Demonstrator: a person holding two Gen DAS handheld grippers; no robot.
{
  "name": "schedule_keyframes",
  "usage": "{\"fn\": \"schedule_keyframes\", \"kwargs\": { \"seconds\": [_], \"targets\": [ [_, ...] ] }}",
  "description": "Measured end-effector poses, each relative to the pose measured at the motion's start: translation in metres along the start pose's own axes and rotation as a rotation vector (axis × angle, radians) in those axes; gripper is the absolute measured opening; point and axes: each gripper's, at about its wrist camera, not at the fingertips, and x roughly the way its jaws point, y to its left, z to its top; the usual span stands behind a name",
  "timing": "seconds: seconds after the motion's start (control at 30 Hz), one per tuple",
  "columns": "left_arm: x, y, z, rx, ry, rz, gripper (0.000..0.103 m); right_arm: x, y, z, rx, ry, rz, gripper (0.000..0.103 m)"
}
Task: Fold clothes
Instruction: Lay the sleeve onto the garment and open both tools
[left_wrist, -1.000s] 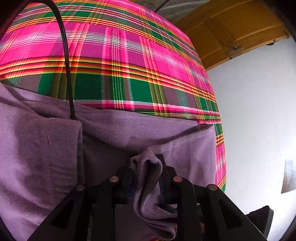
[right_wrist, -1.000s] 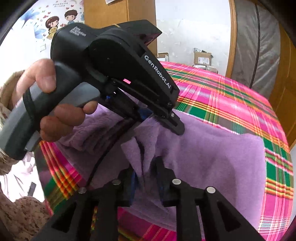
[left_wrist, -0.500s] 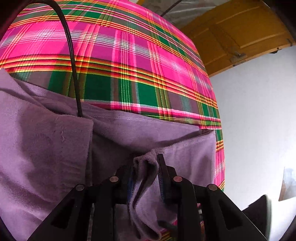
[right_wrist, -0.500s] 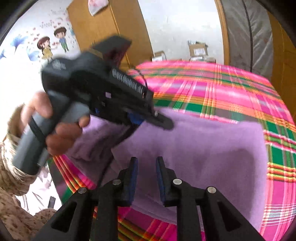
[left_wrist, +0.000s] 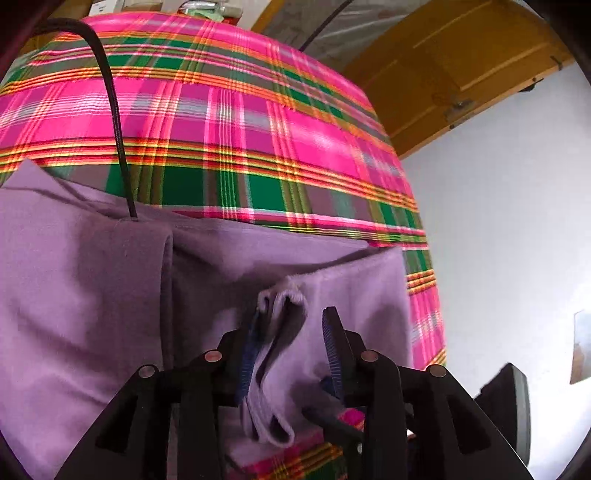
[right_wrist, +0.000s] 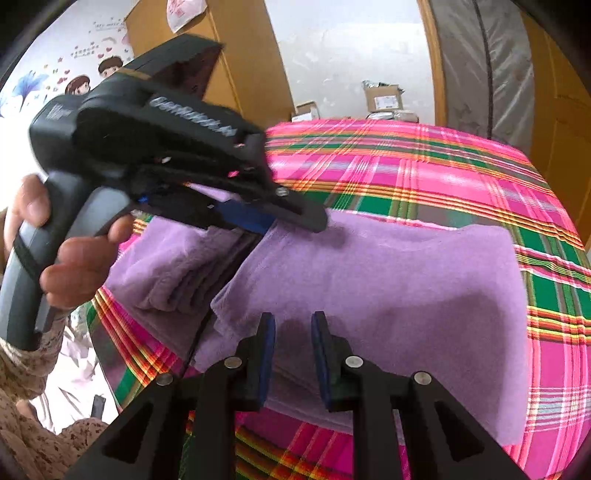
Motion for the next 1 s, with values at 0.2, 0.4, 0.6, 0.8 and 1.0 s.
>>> {"fn": "schedule_keyframes", "kwargs": {
  "seconds": [0.2,0.4,0.6,0.8,1.0],
  "targets": [
    [-0.026,-0.004,-0.015,-0.008,-0.043,0.006,0.035,-0.001,0.004,0.003,-0.001,-0.014,0.011,0.021],
    [-0.052,-0.005,-0.024,-0.009,-0.083,0.031,0.035,0.021,0.01,0.006,-0.024,0.021,0.007,0.021],
    [-0.068,-0.021,-0.024,0.03,-0.111,-0.009,0.035,0.024,0.009,0.005,0.024,0.026,0.008,0.021],
    [-0.068,-0.049,-0.025,0.12,-0.096,-0.07,0.036,0.021,0.012,0.002,0.055,0.015,-0.009,0.021],
    [-0.051,-0.059,-0.021,0.157,-0.054,-0.121,0.042,0.018,0.015,-0.001,0.061,0.004,-0.037,0.021]
  ]
}}
